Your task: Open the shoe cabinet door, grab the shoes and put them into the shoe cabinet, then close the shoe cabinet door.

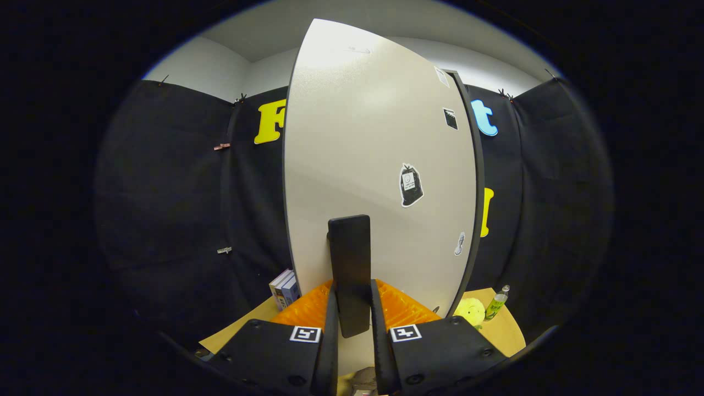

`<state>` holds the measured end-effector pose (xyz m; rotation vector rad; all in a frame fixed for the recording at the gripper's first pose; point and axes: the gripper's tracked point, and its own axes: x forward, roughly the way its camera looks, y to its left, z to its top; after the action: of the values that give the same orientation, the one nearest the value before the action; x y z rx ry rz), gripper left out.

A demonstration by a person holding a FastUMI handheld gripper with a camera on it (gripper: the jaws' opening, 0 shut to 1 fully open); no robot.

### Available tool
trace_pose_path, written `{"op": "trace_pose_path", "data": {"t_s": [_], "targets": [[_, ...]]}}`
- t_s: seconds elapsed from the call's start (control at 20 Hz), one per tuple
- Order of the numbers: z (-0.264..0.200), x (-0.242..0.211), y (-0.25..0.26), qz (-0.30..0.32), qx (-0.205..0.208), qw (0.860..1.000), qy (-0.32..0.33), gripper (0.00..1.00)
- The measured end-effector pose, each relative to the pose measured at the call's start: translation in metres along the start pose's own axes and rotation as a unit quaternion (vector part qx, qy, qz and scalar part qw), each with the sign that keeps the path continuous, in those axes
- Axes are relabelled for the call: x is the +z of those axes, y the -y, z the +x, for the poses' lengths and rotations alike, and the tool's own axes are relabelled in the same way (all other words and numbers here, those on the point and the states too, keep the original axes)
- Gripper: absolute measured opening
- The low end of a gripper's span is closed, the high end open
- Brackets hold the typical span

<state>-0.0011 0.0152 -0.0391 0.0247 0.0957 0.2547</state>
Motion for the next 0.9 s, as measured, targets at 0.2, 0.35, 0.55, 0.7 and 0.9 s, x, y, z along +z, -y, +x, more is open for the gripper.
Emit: {"op": "trace_pose_path", "data": {"t_s": [0.2, 0.35, 0.55, 0.7, 0.9], "targets": [[-0.020, 0.001, 0.019, 0.000, 0.006, 1.000, 0.002, 0.31], [-0.034, 0.002, 0.035, -0.004, 0.005, 1.000, 0.002, 0.31], [-0.047, 0.003, 0.055, -0.005, 0.002, 1.000, 0.007, 0.30], [-0.058, 0.004, 0.074, -0.007, -0.011, 1.000, 0.008, 0.30], [-0.072, 0.010, 0.096, 0.019, -0.030, 0.999, 0.014, 0.30]]}}
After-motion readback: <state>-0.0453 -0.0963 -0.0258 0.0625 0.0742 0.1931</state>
